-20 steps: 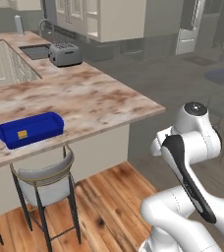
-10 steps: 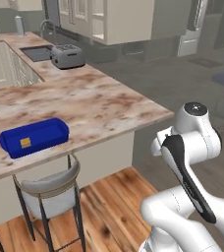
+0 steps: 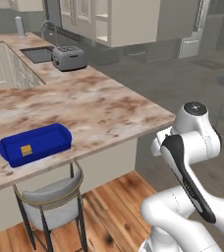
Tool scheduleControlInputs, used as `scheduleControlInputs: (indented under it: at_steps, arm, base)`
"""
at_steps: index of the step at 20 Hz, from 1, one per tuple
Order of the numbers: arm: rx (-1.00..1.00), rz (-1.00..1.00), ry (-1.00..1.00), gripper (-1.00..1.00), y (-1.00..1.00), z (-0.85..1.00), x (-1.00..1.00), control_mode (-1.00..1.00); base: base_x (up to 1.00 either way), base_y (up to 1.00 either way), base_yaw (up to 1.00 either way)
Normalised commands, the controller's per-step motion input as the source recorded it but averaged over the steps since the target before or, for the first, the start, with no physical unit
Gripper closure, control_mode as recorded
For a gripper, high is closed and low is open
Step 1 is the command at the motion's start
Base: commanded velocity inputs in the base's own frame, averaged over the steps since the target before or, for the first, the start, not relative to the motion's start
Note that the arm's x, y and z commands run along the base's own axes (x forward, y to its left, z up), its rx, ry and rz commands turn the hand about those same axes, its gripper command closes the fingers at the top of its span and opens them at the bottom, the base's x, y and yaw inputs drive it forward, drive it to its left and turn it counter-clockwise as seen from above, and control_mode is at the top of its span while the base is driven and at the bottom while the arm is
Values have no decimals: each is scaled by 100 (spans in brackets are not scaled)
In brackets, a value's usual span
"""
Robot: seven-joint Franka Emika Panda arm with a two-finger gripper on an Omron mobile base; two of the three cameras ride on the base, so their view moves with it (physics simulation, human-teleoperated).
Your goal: Take the cakes from the fridge and place them on the empty tray on the dining counter.
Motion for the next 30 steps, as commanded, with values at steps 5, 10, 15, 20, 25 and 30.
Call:
scheduleControlInputs:
  at_steps: [5, 10, 15, 20, 25, 30]
  arm:
    - [0, 0, 0, 100, 0, 0, 0, 100]
    - [0, 0, 0, 100, 0, 0, 0, 100]
    - [0, 0, 0, 100, 0, 0, 0, 100]
    - [0, 0, 0, 100, 0, 0, 0, 100]
    - [0, 0, 0, 100, 0, 0, 0, 100]
    - [0, 0, 0, 100, 0, 0, 0, 100]
  base:
    - [40, -23, 0]
    - [39, -7, 0]
    - [47, 0, 0]
    - [49, 0, 0]
    - [40, 0, 0]
    - [35, 0, 0]
